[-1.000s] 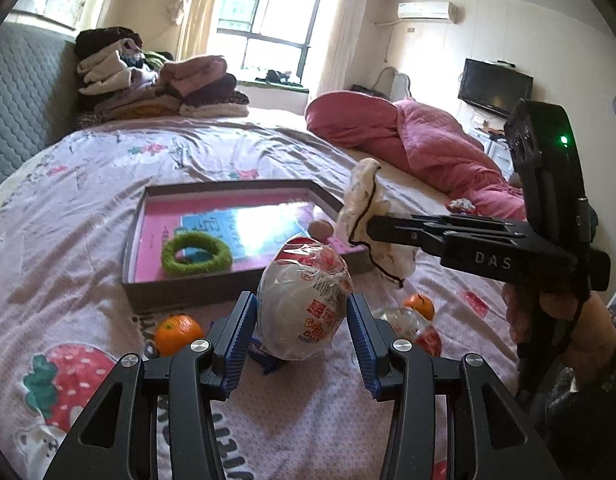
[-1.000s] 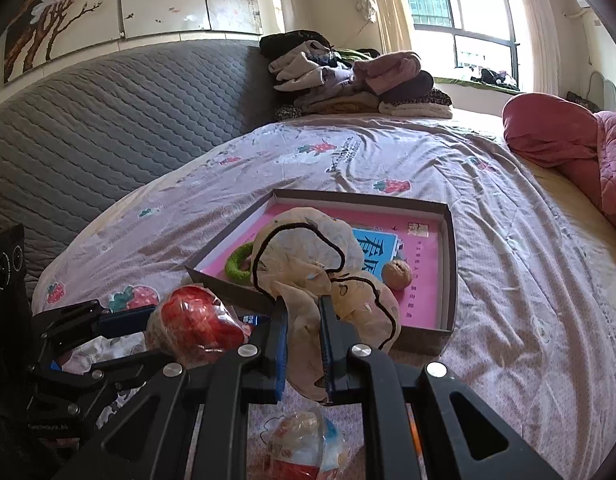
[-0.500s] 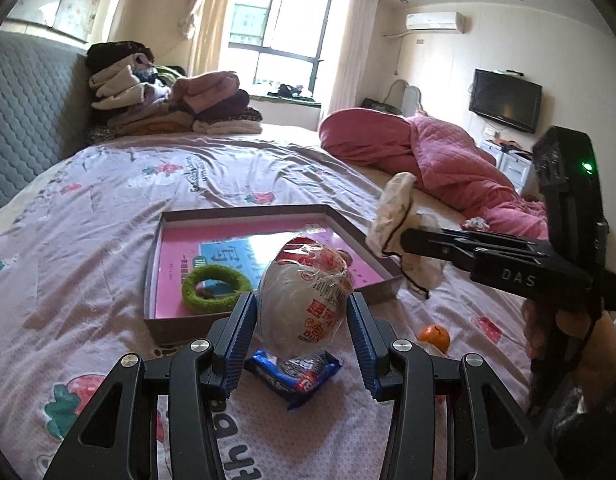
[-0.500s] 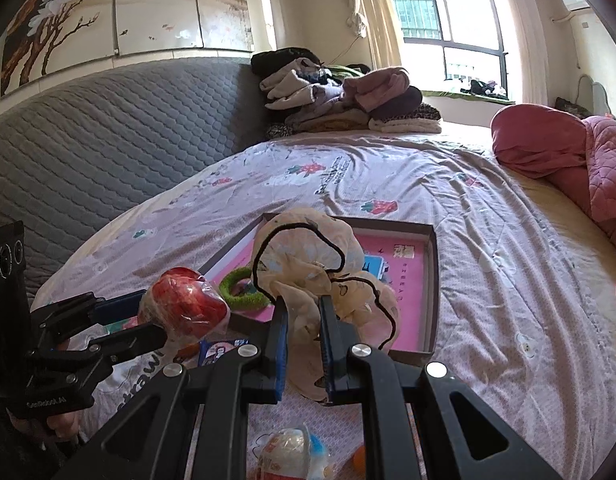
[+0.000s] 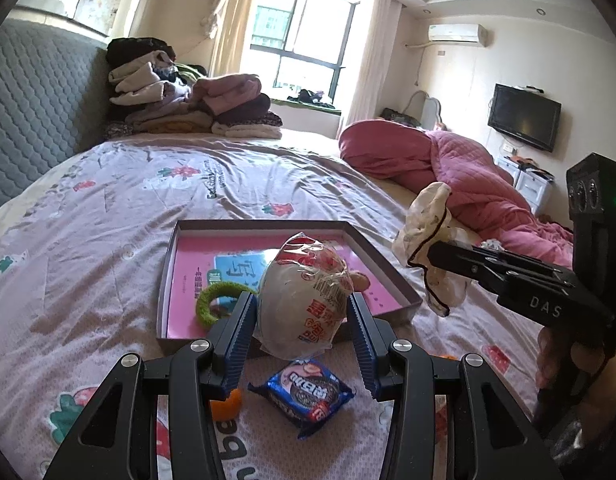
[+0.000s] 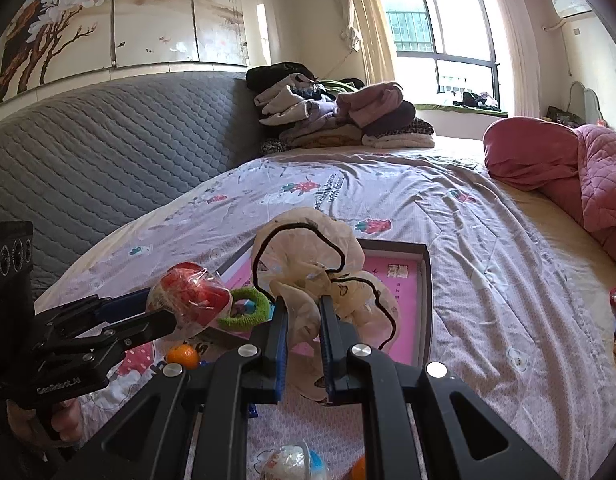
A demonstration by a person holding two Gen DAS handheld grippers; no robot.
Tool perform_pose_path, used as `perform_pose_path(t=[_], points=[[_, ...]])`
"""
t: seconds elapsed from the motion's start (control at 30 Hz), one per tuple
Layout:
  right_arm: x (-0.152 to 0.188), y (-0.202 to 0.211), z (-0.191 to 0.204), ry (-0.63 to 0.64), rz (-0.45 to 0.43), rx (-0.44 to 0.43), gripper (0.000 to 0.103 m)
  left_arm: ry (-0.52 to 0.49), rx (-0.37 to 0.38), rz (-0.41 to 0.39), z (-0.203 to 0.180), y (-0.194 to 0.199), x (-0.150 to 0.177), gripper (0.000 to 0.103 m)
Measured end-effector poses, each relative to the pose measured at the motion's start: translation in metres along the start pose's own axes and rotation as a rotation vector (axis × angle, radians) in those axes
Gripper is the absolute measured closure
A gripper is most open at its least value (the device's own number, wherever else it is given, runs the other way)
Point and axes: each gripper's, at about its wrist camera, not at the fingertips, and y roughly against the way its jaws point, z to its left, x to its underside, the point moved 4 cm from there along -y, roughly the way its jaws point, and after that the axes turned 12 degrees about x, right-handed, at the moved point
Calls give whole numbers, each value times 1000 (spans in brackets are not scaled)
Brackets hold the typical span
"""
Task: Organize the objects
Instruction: 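Lift the candy bag and cream pouch and carry them toward the box, then lower the candy bag and cream pouch over the pink book box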
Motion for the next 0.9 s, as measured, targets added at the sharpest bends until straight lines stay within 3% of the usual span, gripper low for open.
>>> perform_pose_path(t=[0.37,0.9], points=[[-25,4,-2,12,-54,20,89,11,-30,-33,13,-4,-25,55],[-36,-11,3,35,-56,26,89,50,-87,-72,42,-9,-55,55]])
